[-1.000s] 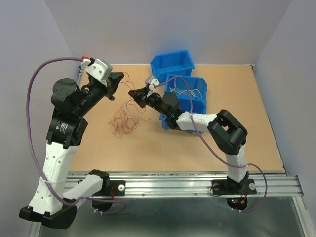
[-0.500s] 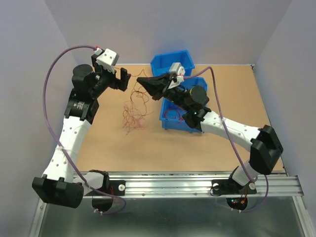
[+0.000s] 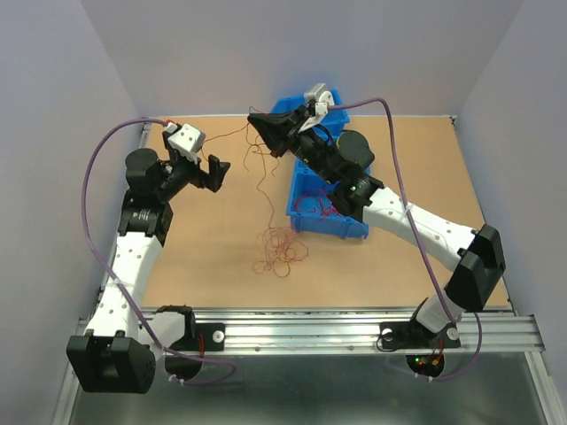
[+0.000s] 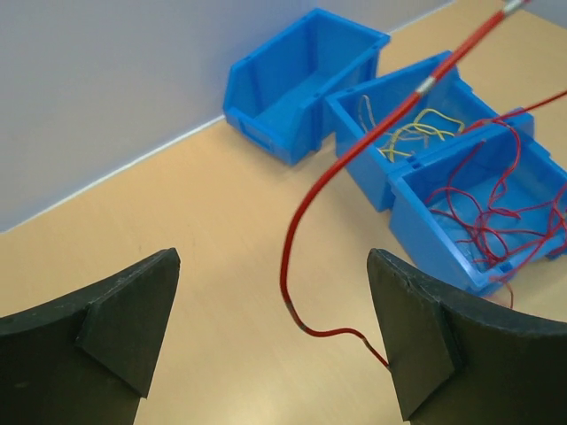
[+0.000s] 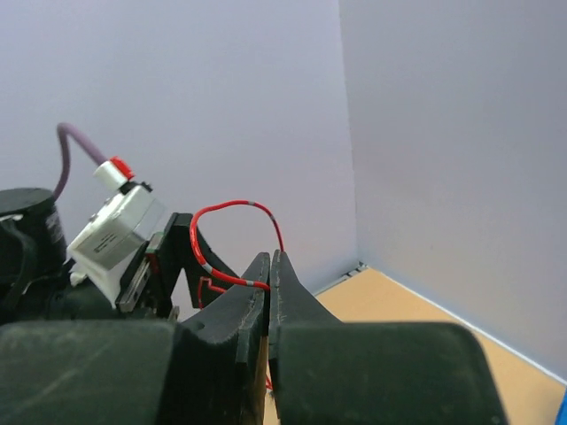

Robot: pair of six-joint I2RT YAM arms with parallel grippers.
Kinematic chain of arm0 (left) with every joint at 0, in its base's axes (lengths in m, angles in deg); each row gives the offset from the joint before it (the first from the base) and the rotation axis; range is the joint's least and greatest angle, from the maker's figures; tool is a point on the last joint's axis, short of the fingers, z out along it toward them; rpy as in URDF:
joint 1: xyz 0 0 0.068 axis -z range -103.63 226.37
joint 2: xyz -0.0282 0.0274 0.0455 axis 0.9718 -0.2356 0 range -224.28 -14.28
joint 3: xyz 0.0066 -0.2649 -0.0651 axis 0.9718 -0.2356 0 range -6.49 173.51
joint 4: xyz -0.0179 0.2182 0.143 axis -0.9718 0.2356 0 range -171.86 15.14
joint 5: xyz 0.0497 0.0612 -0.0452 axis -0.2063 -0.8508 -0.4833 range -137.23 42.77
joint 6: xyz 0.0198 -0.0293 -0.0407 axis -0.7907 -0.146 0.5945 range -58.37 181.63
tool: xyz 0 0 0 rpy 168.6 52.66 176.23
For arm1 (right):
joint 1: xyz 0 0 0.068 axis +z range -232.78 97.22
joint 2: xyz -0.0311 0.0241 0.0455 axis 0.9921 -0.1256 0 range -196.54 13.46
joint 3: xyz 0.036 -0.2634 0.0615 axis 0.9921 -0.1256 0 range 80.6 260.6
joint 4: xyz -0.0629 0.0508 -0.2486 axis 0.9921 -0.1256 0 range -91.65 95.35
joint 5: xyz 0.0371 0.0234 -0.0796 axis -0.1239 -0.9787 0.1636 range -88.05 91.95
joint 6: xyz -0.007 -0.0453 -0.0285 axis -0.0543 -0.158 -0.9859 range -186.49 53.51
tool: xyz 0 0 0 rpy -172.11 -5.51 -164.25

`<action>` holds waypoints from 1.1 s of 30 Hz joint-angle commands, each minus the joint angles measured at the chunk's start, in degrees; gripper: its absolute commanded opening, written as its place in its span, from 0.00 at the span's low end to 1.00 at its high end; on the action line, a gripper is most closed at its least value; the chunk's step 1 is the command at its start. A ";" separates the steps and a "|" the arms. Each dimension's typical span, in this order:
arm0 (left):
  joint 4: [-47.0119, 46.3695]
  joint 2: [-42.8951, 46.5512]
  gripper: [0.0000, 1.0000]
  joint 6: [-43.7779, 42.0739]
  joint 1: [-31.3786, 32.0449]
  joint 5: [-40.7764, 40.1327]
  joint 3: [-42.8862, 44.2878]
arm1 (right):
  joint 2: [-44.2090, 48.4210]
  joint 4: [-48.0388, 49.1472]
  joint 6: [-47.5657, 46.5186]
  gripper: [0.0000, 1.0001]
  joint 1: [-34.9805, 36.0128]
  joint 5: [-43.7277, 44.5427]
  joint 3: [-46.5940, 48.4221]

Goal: Untangle the cables

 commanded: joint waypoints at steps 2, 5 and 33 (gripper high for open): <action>-2.79 -1.27 0.99 -1.81 -0.74 -10.67 0.27 | -1.32 -4.18 1.87 0.00 0.00 4.51 8.88; 1.44 -7.87 0.99 -3.92 -2.40 -11.49 1.86 | -3.43 -6.56 2.93 0.00 0.00 4.51 13.01; -3.73 -6.56 0.99 -15.00 -8.42 45.13 -7.46 | -10.73 -11.23 4.69 0.01 0.00 10.75 29.38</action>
